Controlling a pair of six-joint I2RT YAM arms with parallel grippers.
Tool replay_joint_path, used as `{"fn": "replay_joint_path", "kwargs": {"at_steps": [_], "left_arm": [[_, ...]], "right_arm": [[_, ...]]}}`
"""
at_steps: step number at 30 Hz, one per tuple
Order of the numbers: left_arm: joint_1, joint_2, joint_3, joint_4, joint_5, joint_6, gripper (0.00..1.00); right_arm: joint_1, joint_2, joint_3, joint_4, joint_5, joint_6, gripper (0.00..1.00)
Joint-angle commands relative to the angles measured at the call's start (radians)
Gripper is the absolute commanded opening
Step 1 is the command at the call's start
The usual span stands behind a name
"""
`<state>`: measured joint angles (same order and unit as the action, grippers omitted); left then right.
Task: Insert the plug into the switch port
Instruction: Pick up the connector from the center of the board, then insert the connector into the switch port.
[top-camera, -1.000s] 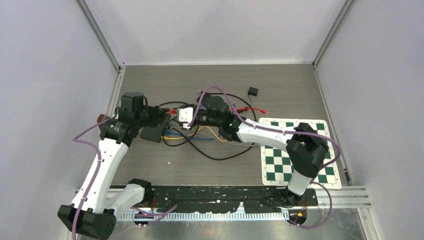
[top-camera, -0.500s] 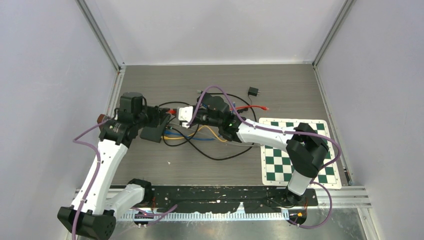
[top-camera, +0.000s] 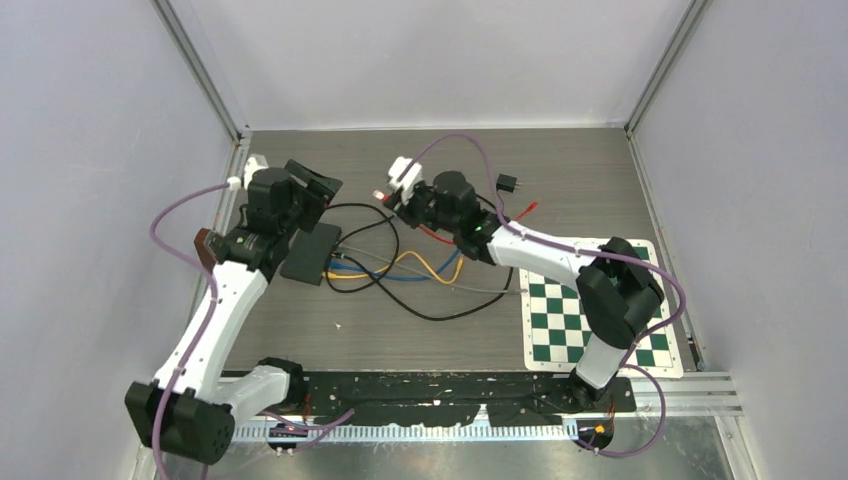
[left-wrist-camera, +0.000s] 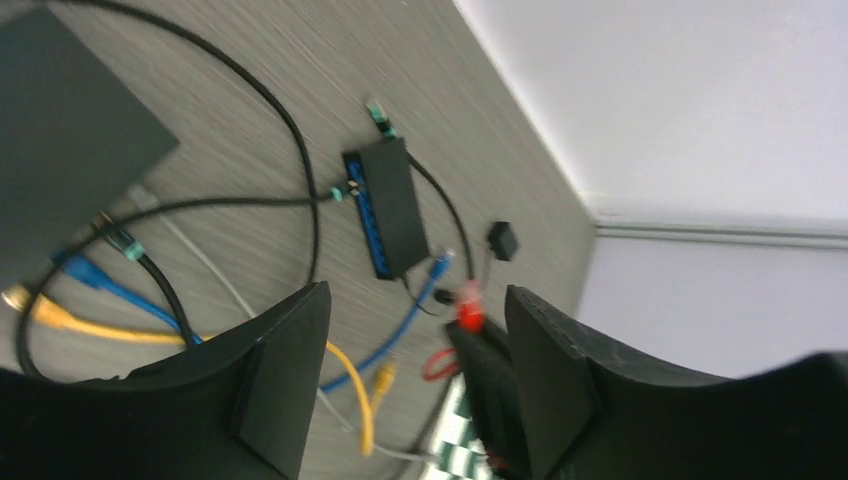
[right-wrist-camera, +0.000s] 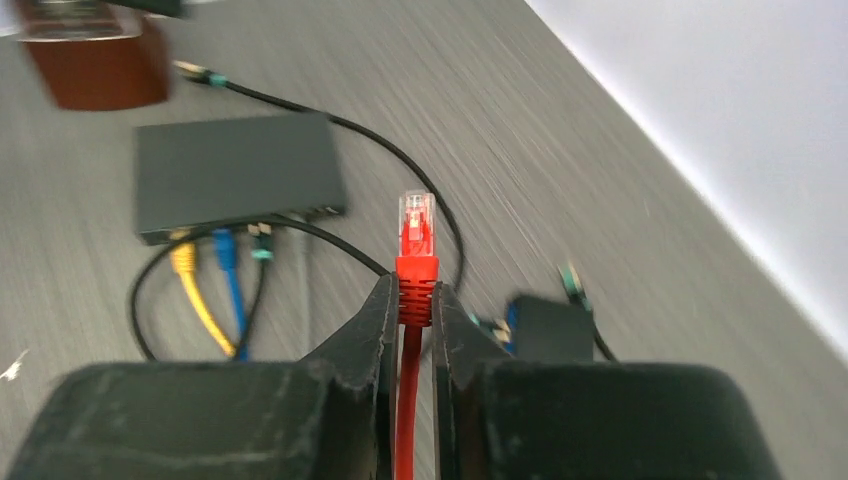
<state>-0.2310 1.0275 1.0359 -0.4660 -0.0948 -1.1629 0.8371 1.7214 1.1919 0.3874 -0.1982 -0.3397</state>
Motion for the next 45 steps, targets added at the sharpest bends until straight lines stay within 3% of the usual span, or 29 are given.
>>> {"fn": "replay_joint_path", "kwargs": {"at_steps": [1,4,8,14,22,32,45], "left_arm": [[-0.001,0.141,0.018,0.179,-0.039,0.3,0.64],[-0.004,0.261,0.067,0.249,0.023,0.437,0.63],[-0.001,0.438,0.131,0.342,0.09,0.468,0.6],[0.003,0.728,0.323,0.335,0.196,0.467,0.54],[0.008,0.993,0.535,0.3,0.275,0.448,0.51],[0.013,1.118,0.613,0.254,0.315,0.405,0.52],[0.01,1.122,0.521,0.296,0.405,0.408,0.51]], "right_arm": [[-0.115,-0.039,0.04,-0.112,0.067,0.316,0.05],[-0.159,-0.026,0.061,-0.187,0.101,0.409,0.05],[-0.198,0.012,0.097,-0.364,0.173,0.538,0.05],[-0.251,0.108,0.172,-0.55,0.278,0.639,0.05],[-0.306,0.265,0.286,-0.654,0.304,0.66,0.05],[-0.34,0.373,0.368,-0.728,0.268,0.694,0.05],[-0.339,0.412,0.436,-0.595,0.092,0.756,0.05]]}}
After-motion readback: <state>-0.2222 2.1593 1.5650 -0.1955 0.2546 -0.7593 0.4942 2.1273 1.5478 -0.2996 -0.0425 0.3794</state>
